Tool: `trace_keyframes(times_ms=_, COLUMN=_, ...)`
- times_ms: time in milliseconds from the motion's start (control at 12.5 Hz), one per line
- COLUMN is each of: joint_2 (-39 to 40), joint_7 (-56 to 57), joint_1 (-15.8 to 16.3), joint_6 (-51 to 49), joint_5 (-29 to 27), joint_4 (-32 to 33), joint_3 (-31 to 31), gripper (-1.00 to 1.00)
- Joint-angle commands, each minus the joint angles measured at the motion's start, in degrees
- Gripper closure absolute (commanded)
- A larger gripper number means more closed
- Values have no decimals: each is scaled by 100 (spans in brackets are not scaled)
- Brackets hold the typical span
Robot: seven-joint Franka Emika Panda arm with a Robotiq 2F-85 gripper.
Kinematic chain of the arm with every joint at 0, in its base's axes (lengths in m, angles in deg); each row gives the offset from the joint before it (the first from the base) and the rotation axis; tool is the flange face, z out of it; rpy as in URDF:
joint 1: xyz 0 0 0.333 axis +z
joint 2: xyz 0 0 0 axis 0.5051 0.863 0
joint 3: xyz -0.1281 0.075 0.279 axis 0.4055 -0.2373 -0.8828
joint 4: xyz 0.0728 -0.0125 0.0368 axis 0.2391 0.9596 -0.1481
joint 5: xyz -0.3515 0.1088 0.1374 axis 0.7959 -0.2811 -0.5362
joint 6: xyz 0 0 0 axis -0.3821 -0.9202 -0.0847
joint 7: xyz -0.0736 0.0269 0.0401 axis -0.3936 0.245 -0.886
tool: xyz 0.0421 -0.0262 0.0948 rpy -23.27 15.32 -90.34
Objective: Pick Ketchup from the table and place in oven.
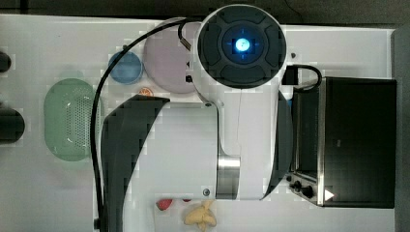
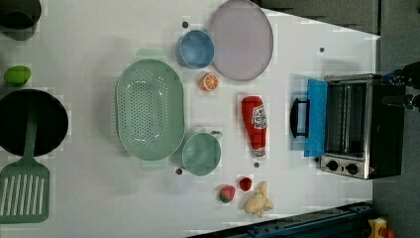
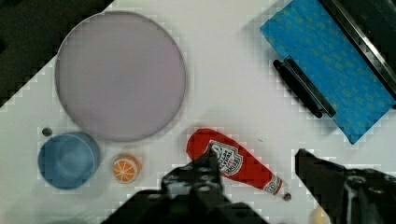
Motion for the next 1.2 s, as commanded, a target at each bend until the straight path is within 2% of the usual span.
trace_keyframes(times_ms=80, joint_2=-2414, joint_7=-584, joint_1=-135, joint_6=-1060, joint_5=2, joint_4=1398, joint_3=232, gripper=-59)
trace_keyframes(times_ms=240, joint_2=-2412, joint_7=-583, joint_1=-134, joint_6=-1059, joint_5=2, joint_4=1415, joint_3=230, gripper=-99)
trace_keyframes(times_ms=720, joint_2=-1917, joint_7=-100, joint_1=-13, joint_6=-524, joint_5=-13, joint_4=1776, joint_3=-104, gripper=-100)
trace_keyframes(times_ms=1200, joint_2=-818, joint_7=1675, joint_1=-5, joint_6=1208, joint_5=-12, joint_4=2469, joint_3=-551, gripper=-100)
